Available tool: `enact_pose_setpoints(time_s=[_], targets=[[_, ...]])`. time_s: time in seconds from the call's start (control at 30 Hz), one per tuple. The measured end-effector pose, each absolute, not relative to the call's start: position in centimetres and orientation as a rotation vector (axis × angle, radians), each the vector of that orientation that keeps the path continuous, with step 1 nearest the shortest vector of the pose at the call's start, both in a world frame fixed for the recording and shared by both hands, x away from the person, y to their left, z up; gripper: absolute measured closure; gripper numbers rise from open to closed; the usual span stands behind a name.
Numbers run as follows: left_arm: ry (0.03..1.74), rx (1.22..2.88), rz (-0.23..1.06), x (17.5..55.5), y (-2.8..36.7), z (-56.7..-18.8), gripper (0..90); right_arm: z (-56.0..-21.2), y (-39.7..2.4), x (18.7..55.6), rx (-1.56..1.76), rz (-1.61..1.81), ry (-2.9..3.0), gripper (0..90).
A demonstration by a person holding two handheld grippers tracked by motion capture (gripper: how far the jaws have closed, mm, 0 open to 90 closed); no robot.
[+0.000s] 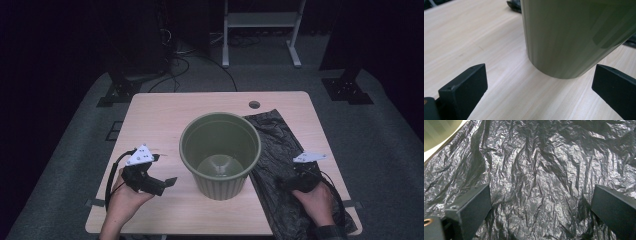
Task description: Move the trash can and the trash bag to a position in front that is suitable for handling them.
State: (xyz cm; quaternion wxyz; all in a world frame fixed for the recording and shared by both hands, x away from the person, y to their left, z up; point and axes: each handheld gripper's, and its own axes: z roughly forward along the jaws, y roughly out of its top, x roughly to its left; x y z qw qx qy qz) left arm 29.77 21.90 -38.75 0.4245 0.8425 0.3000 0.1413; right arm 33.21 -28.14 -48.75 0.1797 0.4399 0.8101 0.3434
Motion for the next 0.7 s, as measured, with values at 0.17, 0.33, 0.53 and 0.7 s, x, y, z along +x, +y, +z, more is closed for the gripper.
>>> enact_pose_setpoints(time_s=[0.17, 0.33, 0.53, 0.7], targets=[[0.764, 2.137, 0.333, 30.8, 21.4, -41.4, 0.0, -48.8, -28.1, 33.2, 1.244, 0.972, 2.289, 2.1], [0.762, 2.154, 0.319, 31.4, 20.8, -43.3, 0.0, -48.8, -28.1, 33.2, 1.244, 0.972, 2.289, 2.1], [0.765, 2.169, 0.311, 32.0, 20.4, -45.6, 0.0, -48.8, -28.1, 33.2, 1.244, 0.972, 2.289, 2.1], [0.760, 2.175, 0.320, 32.3, 20.3, -46.7, 0.0, -48.8, -28.1, 33.2, 1.243, 0.972, 2.290, 2.1]])
